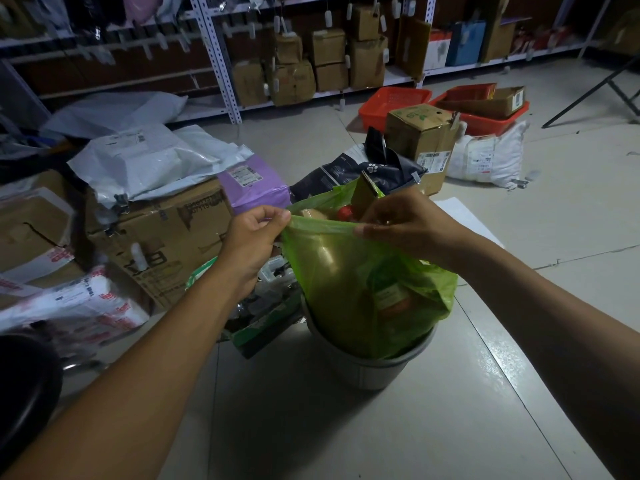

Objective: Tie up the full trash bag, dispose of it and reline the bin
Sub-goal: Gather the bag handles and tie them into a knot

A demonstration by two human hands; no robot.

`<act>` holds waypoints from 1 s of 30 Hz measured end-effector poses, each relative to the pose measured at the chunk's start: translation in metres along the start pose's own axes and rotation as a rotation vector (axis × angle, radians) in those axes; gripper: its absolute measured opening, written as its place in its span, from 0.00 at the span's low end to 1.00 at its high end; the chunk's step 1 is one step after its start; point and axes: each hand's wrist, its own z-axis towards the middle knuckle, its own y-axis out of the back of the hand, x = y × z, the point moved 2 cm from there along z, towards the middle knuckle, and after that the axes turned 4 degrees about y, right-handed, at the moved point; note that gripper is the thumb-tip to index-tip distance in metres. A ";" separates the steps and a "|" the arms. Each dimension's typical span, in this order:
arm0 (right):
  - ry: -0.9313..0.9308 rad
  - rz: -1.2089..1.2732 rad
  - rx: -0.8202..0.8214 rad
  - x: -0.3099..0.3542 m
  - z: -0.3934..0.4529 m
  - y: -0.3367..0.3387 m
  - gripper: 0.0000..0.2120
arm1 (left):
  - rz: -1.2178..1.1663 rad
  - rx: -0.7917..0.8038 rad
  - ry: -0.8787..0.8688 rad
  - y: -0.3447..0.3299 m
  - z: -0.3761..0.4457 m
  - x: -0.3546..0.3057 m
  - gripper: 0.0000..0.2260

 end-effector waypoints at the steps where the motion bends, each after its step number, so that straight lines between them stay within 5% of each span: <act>1: -0.024 0.037 -0.035 -0.002 0.000 0.001 0.10 | -0.003 -0.004 -0.005 0.002 0.001 0.000 0.06; 12: -0.096 0.097 -0.101 -0.012 0.001 -0.001 0.11 | 0.475 0.160 -0.071 0.013 0.002 0.010 0.08; 19: -0.103 0.092 -0.127 -0.014 0.001 0.001 0.11 | 0.308 -0.032 -0.139 0.022 0.008 0.005 0.03; 30: -0.119 -0.011 -0.189 -0.016 0.006 -0.001 0.17 | 0.252 0.067 -0.201 0.018 0.007 0.003 0.10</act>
